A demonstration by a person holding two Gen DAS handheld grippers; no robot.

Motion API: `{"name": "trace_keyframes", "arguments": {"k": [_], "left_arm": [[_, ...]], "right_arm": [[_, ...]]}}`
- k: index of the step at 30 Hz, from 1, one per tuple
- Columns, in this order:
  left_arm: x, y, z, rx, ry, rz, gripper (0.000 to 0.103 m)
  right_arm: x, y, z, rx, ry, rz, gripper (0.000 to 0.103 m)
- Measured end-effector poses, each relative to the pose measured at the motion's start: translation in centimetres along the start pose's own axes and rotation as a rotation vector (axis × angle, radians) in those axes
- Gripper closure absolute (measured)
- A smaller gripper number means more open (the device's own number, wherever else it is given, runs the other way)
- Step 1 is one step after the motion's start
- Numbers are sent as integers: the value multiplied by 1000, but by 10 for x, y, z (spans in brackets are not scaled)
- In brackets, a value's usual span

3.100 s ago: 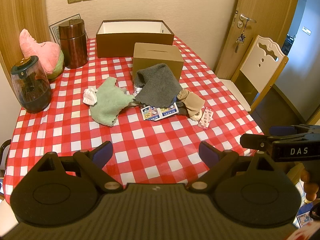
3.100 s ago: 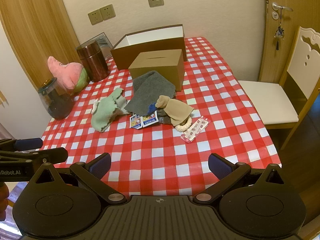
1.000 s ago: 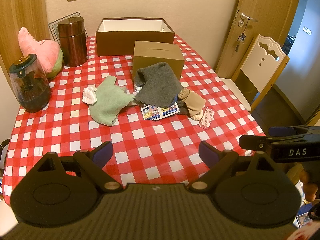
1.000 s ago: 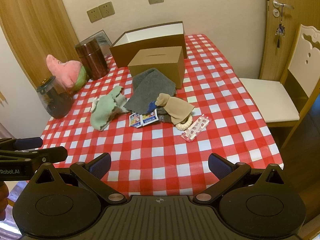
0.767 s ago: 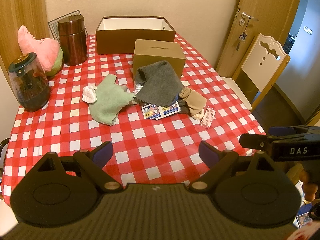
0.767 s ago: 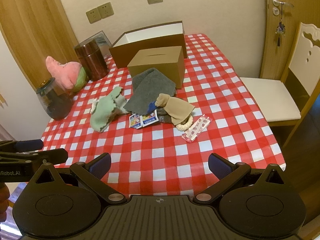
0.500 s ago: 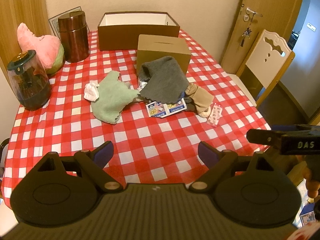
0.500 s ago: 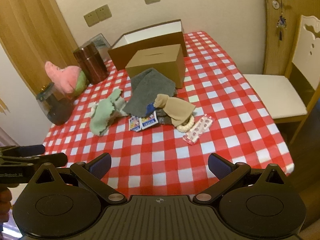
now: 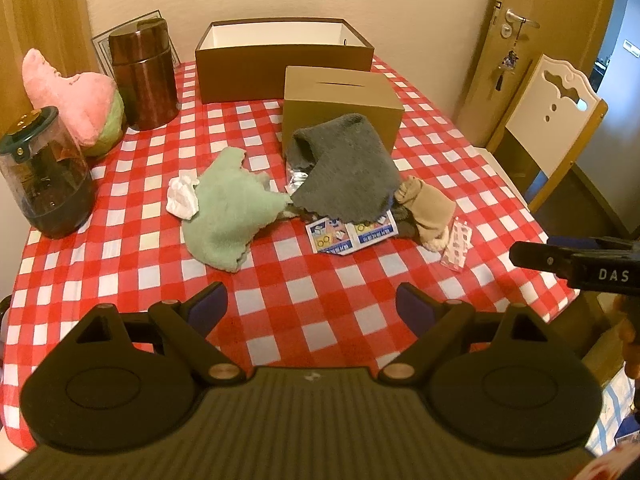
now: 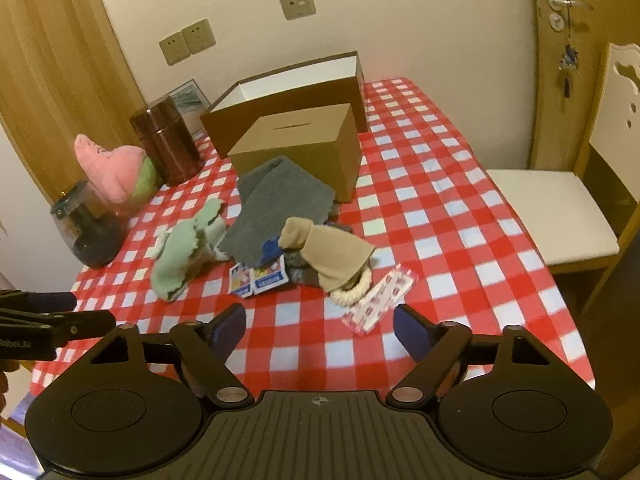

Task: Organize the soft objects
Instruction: 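Move the right gripper toward the beige sock beside the grey towel, then grasp the beige sock with the right gripper and lift it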

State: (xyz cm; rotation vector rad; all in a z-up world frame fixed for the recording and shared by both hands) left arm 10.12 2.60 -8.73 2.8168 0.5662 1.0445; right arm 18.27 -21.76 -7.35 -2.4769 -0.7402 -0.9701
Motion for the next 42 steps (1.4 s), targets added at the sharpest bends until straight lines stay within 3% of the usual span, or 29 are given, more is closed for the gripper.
{"name": "trace_keyframes", "arguments": {"k": [4, 16, 22, 33, 35, 37, 42], "left_arm": [[7, -4, 11, 7, -4, -10, 14], [22, -20, 30, 76, -6, -87, 15], [27, -21, 38, 118, -9, -127, 15], [27, -6, 50, 167, -7, -157, 15], [25, -3, 51, 176, -7, -165, 15], [24, -2, 51, 185, -5, -174, 15], [19, 1, 48, 207, 2, -199, 16]], "right_arm": [[8, 3, 17, -1, 3, -58, 32], [35, -3, 71, 44, 9, -312, 43], [38, 1, 99, 53, -17, -408, 45], [33, 18, 135, 103, -64, -476, 47], [31, 18, 140, 117, -72, -485, 54], [29, 17, 143, 132, -74, -502, 81], [30, 20, 134, 174, -46, -498, 91]]}}
Point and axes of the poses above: each gripper's, at about its wrist camera, not at the fingertips, and z roughly the way its jaws point, y to its right, x to its top, the point moved 6 cm from there along z, roughly the way its jaws point, and after that the axes turned 13 degrees about -z, right-handed, at the moved point
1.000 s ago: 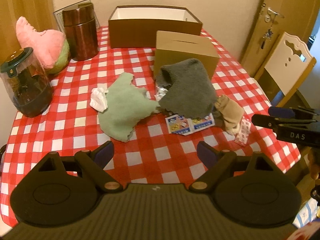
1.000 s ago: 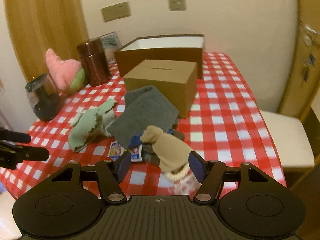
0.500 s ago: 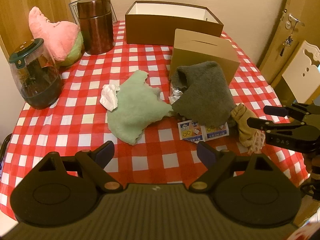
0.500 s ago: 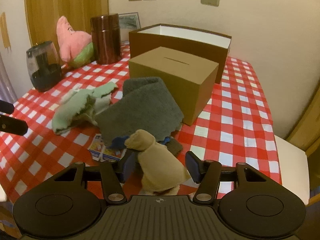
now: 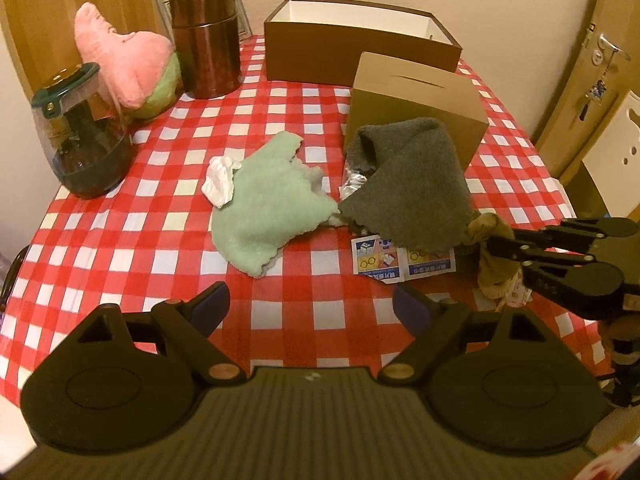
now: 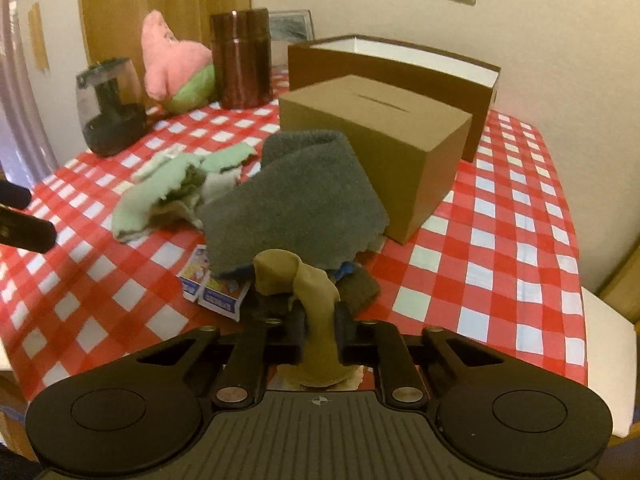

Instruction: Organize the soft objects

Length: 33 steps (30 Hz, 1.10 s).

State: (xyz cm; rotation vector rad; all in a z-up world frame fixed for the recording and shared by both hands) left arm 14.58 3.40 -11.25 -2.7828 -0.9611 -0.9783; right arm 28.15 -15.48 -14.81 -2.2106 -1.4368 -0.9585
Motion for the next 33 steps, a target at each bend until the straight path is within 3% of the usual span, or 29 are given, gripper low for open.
{"name": "trace_keyframes", "arguments": {"k": [12, 22, 24, 26, 33], "left_arm": [[2, -5, -7, 42, 40, -26, 22], [36, -26, 13, 42, 77, -1, 33], [44, -32, 22, 39, 77, 0, 37], [55, -37, 33, 30, 69, 6, 49], [78, -53, 74, -7, 35, 20, 58]], "right_arm": [[7, 16, -38, 30, 95, 142, 93], [13, 34, -46, -24, 105, 244, 92], [15, 38, -46, -44, 102, 265, 92], [18, 43, -47, -61, 101, 289, 92], [27, 52, -38, -125, 82, 339, 92]]}}
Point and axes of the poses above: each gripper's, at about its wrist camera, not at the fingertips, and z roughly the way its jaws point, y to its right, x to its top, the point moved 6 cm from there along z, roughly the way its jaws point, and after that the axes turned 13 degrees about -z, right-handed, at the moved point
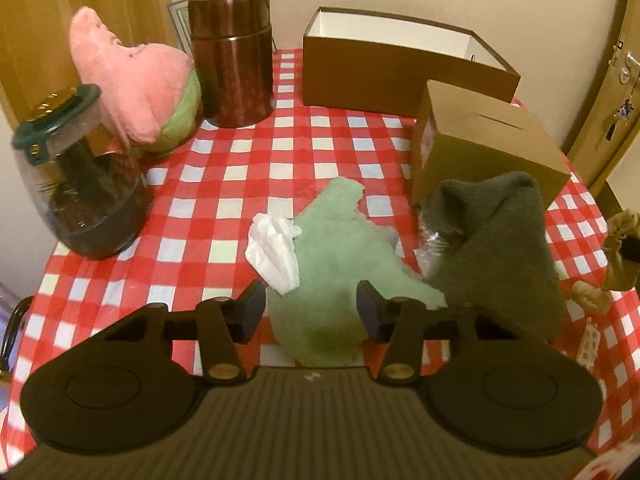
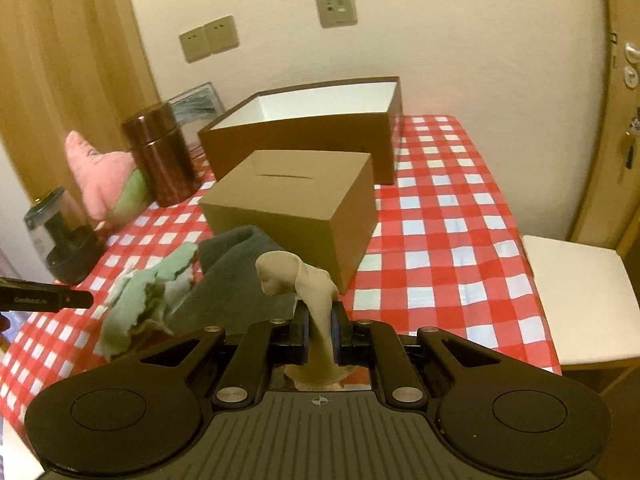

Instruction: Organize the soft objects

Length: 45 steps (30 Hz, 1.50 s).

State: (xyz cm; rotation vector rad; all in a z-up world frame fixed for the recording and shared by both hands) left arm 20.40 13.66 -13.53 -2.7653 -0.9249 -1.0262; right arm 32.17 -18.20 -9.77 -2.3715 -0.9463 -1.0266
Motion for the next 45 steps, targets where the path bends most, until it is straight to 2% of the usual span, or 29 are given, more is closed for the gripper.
{"name": "trace_keyframes", "arguments": {"k": [4, 9, 15, 18, 20, 24, 26, 28, 29, 31, 32, 36, 38, 41, 42, 45], "left_arm": [[6, -5, 22, -17, -23, 15, 65], [14, -13, 44, -39, -39, 12, 66], [22, -22, 66, -57, -61, 3, 69], [22, -24, 73, -74, -74, -4, 77], [22, -25, 77, -94, -82, -9, 88], [23, -25, 78, -122, -82, -11, 99], [23, -25, 75, -129, -75, -3, 101], [24, -24, 73, -133, -69, 6, 102], [24, -23, 72, -134, -67, 13, 102], [23, -22, 69, -133, -61, 22, 102], [23, -22, 68, -131, -58, 26, 102], [23, -21, 61, -134, -52, 28, 102], [23, -21, 56, -140, -45, 27, 102], [24, -19, 49, -144, -36, 30, 102], [24, -18, 46, -148, -32, 32, 102], [24, -16, 38, -155, -21, 31, 102]], "right_arm": [[0, 2, 7, -24, -18, 35, 92], [4, 3, 7, -33, -15, 79, 92], [12, 15, 3, 7, 14, 219, 92], [14, 24, 0, 37, 23, 306, 92], [17, 29, -2, 51, 29, 351, 92], [17, 37, -4, 79, 34, 421, 92], [14, 38, 1, 28, -29, 374, 92], [5, 31, 14, -141, -177, 182, 92], [0, 30, 16, -155, -194, 165, 92], [-6, 35, 13, -54, -161, 308, 93], [-7, 37, 10, -29, -144, 354, 93], [4, 42, -4, 90, -28, 462, 93], [9, 46, -10, 111, 5, 488, 93], [10, 47, -7, -2, -72, 388, 93], [9, 47, -8, 2, -66, 397, 93], [13, 49, -18, 128, 35, 535, 93]]}}
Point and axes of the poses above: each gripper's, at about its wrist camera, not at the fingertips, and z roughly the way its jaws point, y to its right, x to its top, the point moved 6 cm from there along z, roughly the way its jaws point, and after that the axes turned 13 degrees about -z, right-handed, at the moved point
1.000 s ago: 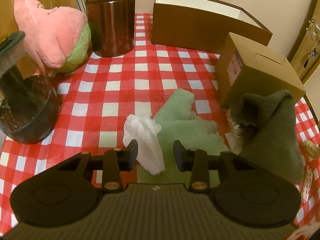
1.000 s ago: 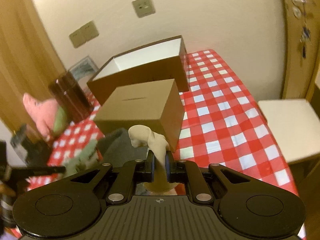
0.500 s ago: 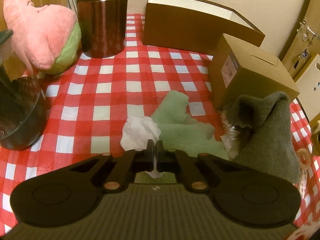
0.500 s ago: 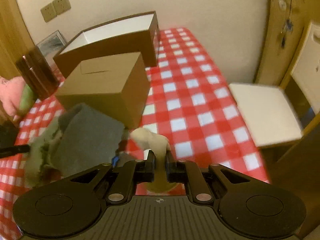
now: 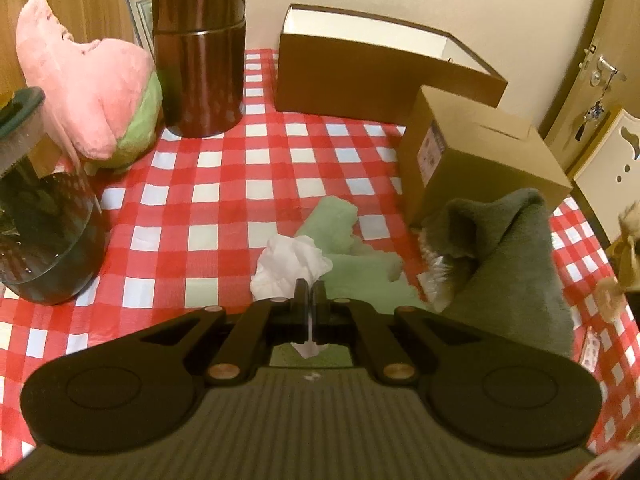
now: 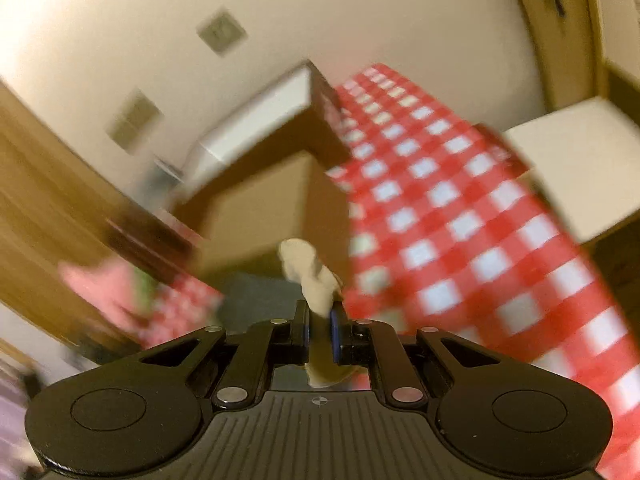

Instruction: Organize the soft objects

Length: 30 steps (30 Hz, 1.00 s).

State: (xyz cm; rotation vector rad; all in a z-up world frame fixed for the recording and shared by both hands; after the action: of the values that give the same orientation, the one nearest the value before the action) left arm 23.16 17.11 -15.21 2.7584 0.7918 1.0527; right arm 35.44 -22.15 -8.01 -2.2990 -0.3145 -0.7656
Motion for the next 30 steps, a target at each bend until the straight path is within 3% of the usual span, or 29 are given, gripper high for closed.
{"name": "trace_keyframes", "arguments": {"k": [9, 12, 17, 20, 26, 30], "left_arm": [[-7, 23, -17, -58, 9, 31, 102], [-8, 36, -27, -50, 23, 69, 89], [-15, 73, -48, -244, 22, 109, 70], [-25, 95, -49, -328, -8, 126, 68], [-41, 117, -39, -409, -62, 131, 57], [-43, 117, -35, -446, -76, 102, 56]], "right_arm": [[11, -42, 1, 122, 1, -60, 93], [12, -53, 8, 159, -7, -74, 93], [10, -69, 16, 211, -24, -90, 93], [9, -77, 21, 230, -36, -103, 93], [3, -91, 24, 269, -58, -131, 93], [0, -96, 23, 278, -64, -135, 93]]}}
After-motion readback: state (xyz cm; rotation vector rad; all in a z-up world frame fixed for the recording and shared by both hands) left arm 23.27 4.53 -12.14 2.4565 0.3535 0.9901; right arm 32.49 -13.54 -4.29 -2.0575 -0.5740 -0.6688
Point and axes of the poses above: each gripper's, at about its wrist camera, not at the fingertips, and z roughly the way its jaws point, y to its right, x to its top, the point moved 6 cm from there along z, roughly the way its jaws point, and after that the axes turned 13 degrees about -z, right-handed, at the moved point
